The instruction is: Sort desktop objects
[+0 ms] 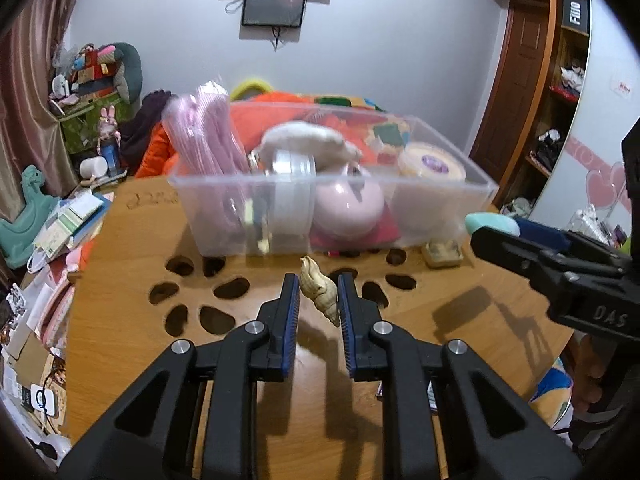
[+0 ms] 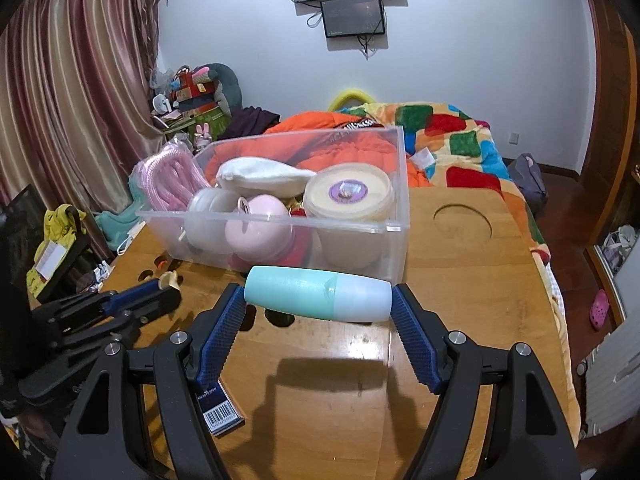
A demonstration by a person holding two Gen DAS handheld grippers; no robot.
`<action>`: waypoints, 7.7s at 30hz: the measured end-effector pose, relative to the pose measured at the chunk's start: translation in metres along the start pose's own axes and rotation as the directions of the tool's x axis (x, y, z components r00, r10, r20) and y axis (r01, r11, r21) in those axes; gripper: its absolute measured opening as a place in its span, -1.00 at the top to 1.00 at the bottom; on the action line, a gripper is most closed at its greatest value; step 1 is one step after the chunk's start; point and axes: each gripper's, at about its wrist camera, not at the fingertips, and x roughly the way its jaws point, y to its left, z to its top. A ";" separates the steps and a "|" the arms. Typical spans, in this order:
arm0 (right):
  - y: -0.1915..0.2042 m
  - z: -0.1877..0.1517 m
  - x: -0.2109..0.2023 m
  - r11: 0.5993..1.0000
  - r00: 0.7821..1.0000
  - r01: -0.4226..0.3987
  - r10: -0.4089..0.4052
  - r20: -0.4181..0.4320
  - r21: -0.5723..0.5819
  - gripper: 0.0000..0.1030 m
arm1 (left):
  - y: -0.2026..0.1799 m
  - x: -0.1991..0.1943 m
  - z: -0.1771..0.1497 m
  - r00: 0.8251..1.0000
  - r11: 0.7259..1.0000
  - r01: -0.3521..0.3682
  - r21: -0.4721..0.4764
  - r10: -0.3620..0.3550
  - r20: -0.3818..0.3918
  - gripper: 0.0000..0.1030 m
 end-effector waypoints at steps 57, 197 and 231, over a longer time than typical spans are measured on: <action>0.032 0.079 0.070 0.969 0.998 0.063 -0.057 0.032 -0.239 -0.50 | 0.014 0.029 0.074 0.993 0.995 -0.096 0.029 0.094 0.077 0.22; 0.023 0.071 0.044 0.997 0.997 0.024 -0.018 0.074 -0.080 -0.04 | 0.007 0.021 0.067 0.971 0.981 -0.189 0.045 0.180 0.160 -0.13; 0.033 0.008 -0.041 0.991 0.992 0.075 -0.063 0.109 -0.113 -0.89 | -0.011 -0.063 0.024 0.970 0.985 -0.170 -0.021 0.171 0.175 -0.92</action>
